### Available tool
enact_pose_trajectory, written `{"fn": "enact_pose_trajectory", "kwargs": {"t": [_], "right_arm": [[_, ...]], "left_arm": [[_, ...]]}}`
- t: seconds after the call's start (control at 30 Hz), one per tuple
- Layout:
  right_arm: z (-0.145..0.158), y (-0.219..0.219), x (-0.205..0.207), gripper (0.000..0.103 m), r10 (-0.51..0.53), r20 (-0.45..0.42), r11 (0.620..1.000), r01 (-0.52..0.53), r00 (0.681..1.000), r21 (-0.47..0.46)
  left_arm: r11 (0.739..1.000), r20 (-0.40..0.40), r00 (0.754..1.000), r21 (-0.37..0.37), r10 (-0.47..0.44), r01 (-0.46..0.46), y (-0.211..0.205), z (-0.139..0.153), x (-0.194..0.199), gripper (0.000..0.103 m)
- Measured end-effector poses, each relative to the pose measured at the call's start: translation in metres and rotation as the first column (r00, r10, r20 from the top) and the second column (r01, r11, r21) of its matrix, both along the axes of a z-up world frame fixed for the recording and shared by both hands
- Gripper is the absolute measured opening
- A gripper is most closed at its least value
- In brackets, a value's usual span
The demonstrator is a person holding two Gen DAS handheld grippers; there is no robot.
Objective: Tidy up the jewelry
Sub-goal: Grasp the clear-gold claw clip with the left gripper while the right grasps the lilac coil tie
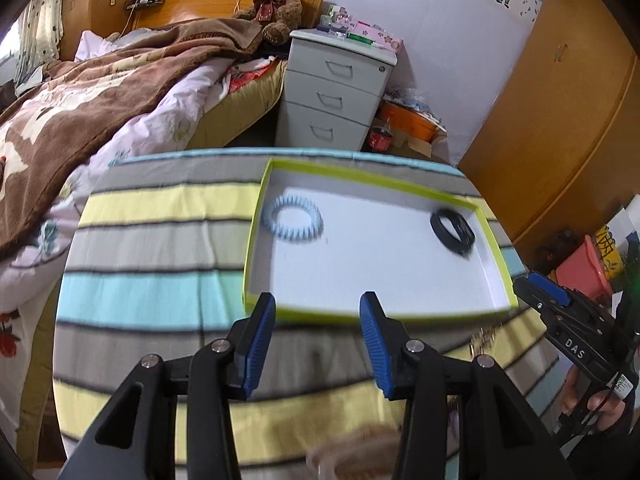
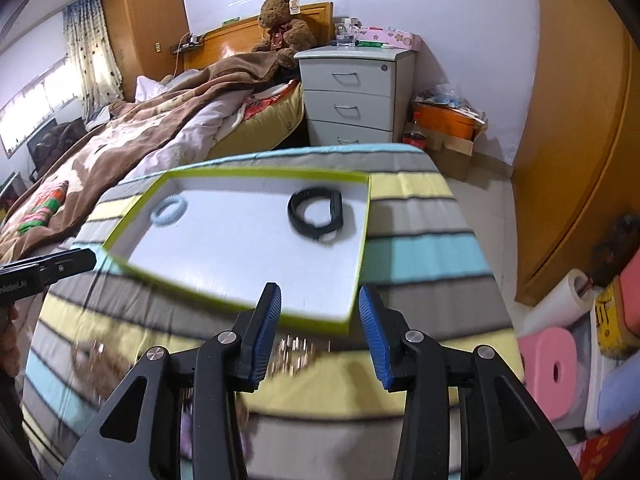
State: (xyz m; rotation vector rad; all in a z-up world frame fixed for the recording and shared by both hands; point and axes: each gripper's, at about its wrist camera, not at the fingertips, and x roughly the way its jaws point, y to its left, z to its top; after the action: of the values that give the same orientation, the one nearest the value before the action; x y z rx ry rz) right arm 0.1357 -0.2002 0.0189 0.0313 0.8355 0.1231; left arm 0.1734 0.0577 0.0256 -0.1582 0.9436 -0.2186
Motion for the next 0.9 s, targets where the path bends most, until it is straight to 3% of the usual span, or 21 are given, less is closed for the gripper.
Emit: {"fn": "enact_pose_trajectory", "kwargs": {"t": [0.3,0.4,0.9], "right_arm": [[-0.013,0.005,-0.045,0.044,0.044,-0.039,0.999,-0.043,0.998,0.015],[-0.019,0.008,-0.053,0.049,0.057,-0.054,0.998,-0.056,0.997,0.03],[-0.041,0.033,-0.065,0.05,0.148,-0.125,0.989,-0.147,0.981,0.018]], "left_arm": [[0.997,0.012,0.999,-0.058,-0.04,0.041,0.005,-0.004,-0.048,0.046],[0.998,0.006,0.999,-0.037,-0.048,0.049,0.006,-0.008,-0.055,0.046],[0.985,-0.062,0.985,0.054,-0.16,0.164,-0.016,-0.034,-0.068,0.048]]}}
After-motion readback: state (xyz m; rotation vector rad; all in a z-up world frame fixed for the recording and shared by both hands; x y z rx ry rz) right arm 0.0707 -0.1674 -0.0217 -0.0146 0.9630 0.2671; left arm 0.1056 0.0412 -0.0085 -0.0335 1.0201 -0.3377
